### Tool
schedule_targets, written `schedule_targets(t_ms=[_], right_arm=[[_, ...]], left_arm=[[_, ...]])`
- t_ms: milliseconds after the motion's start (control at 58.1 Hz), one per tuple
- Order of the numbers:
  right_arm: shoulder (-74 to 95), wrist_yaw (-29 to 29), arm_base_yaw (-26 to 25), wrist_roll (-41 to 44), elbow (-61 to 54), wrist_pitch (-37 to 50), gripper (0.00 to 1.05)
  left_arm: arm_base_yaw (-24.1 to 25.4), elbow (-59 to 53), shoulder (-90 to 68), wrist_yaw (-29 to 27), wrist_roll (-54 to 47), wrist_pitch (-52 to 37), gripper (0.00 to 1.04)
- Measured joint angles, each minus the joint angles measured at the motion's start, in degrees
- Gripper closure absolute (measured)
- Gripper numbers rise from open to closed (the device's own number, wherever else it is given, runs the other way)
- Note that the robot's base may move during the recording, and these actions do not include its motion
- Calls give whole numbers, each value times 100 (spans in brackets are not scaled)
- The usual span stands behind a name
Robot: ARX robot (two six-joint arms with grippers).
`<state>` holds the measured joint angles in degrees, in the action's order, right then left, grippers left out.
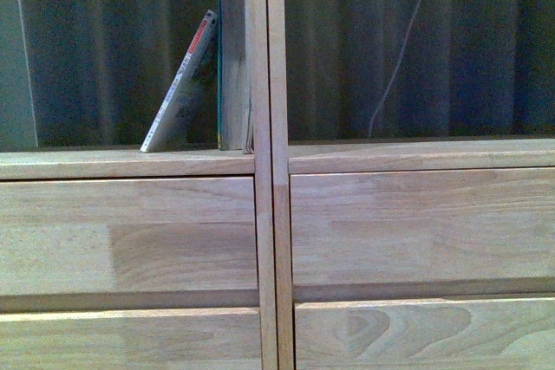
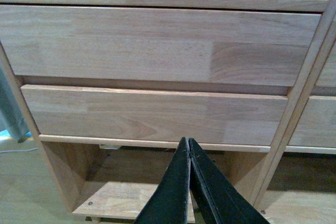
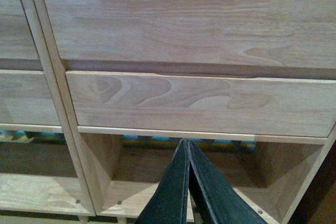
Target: Organize books on shelf
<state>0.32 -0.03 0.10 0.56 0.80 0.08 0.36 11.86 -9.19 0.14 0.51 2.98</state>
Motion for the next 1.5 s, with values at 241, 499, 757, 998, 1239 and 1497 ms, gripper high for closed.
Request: schedule_targets(t_ms=[241, 499, 757, 998, 1239, 1497], right_arm=[[0, 0, 0, 0, 0, 0, 102], [0, 0, 0, 0, 0, 0, 102], [0, -2, 0, 0, 0, 0, 102], [0, 0, 0, 0, 0, 0, 102], [0, 0, 0, 2, 0, 0, 78], [0, -2, 0, 2, 0, 0, 34]], left_arm=[[-15, -474, 321, -2, -2, -149, 102], [-15, -741, 527, -4, -2, -212, 102], [-15, -876, 654, -4, -4, -236, 102], [-17, -1115, 887, -9, -4, -267, 102], [-17, -1115, 890, -9, -4, -267, 91], [-17, -1115, 890, -9, -4, -267, 45]])
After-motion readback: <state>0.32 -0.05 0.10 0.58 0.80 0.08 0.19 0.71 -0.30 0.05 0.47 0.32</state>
